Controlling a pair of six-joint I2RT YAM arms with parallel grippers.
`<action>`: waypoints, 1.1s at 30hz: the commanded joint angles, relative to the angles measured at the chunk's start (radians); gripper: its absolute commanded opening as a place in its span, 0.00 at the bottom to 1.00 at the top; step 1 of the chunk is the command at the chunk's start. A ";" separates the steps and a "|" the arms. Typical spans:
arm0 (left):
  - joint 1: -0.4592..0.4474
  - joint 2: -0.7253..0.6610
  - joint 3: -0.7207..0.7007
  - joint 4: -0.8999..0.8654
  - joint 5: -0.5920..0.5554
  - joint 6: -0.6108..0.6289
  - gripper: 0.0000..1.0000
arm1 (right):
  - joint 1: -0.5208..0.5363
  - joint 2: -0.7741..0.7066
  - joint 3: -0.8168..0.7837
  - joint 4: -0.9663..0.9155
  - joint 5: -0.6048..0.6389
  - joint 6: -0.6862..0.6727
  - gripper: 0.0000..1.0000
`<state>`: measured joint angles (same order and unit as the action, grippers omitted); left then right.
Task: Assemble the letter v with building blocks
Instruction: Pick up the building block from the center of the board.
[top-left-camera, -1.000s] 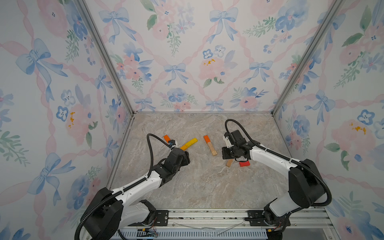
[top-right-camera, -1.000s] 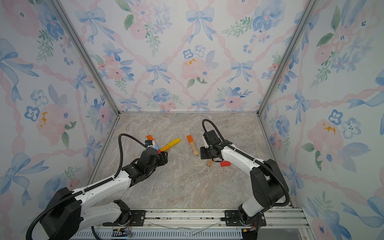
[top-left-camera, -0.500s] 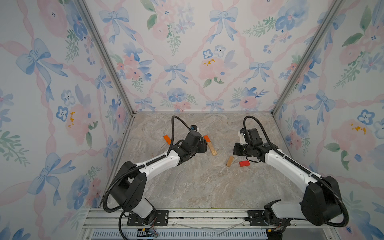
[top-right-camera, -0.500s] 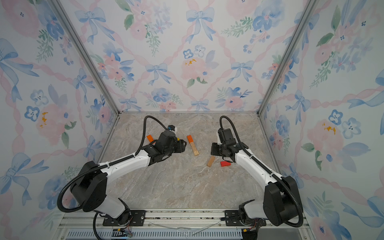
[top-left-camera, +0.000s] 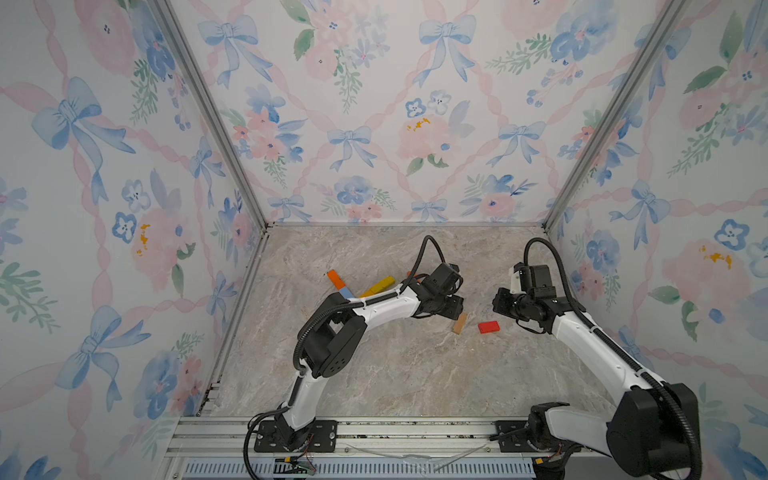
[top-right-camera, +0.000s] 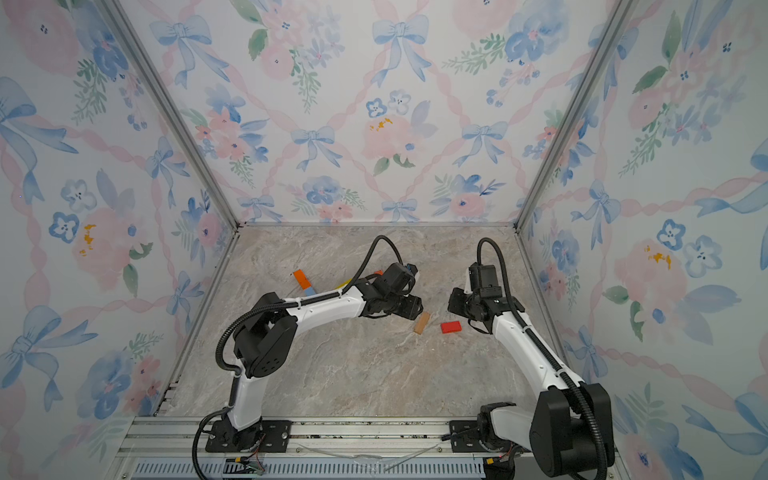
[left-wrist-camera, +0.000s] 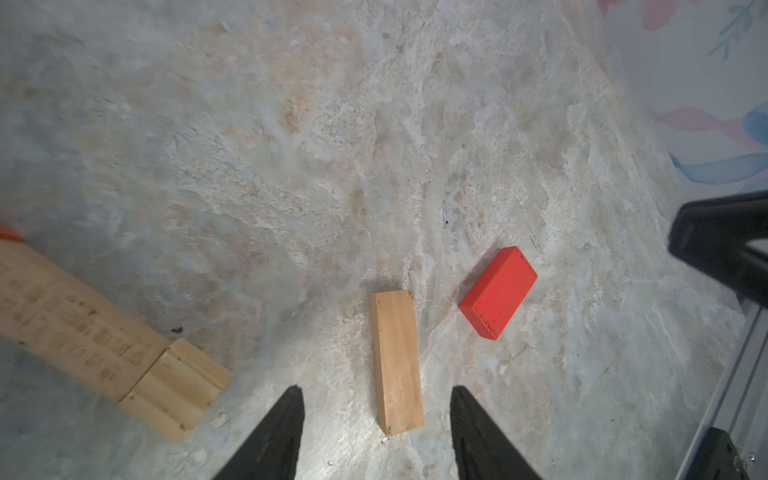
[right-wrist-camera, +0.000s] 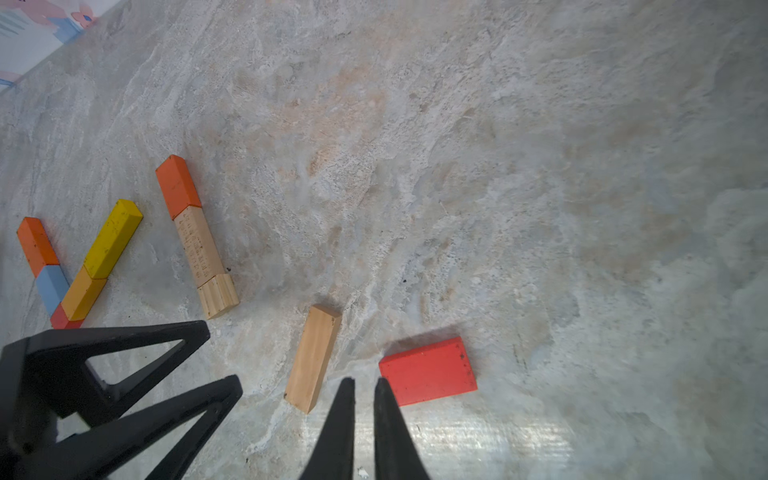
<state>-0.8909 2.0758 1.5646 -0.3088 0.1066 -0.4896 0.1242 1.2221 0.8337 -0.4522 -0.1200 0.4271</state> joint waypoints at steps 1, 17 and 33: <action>-0.017 0.042 0.051 -0.051 0.045 0.032 0.60 | -0.035 -0.036 -0.037 0.003 -0.030 -0.002 0.17; -0.080 0.184 0.174 -0.114 -0.121 0.059 0.69 | -0.065 -0.070 -0.096 0.035 -0.069 -0.005 0.22; -0.121 0.286 0.268 -0.167 -0.226 0.100 0.42 | -0.098 -0.117 -0.137 0.029 -0.073 -0.011 0.23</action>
<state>-1.0096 2.3257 1.8137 -0.4294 -0.1028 -0.4049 0.0380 1.1183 0.7116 -0.4225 -0.1806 0.4267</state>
